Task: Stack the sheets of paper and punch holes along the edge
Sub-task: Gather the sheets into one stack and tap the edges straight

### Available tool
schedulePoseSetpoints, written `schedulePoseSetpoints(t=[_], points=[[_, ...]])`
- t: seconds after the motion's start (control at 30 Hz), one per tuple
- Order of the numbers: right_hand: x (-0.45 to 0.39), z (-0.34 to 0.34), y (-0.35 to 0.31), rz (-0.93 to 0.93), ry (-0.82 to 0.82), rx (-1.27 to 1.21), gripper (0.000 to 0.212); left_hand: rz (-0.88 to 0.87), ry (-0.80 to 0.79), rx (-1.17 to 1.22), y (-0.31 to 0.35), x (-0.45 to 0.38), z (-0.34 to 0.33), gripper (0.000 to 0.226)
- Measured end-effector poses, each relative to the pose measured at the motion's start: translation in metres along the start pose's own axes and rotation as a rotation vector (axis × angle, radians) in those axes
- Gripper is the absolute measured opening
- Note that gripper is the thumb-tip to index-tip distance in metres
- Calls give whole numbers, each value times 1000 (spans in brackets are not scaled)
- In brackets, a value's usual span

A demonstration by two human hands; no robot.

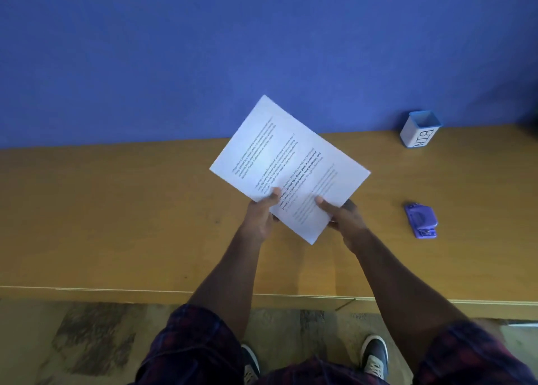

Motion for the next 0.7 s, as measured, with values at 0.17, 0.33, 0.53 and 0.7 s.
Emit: schedulePoseSetpoints(t=[0.17, 0.33, 0.53, 0.7], points=[[-4, -7, -17, 95, -41, -239, 39, 72, -67, 61, -19, 1, -2, 40], [-8, 22, -34, 125, 19, -95, 34, 2, 158, 64, 16, -5, 50, 45], [-12, 50, -42, 115, 78, 79, 23, -70, 110, -201, 57, -11, 72, 28], [-15, 45, -50, 127, 70, 151, 23, -70, 33, -479, 63, -11, 55, 33]])
Point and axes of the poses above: each hand's wrist, its own x-axis away from the middle knuckle, its own z-axis out of the back of the hand, y = z × x, the point moved 10 cm from there along -x, towards the middle knuckle, and after that the axes turned 2 degrees about -y, right-handed, at the moved point
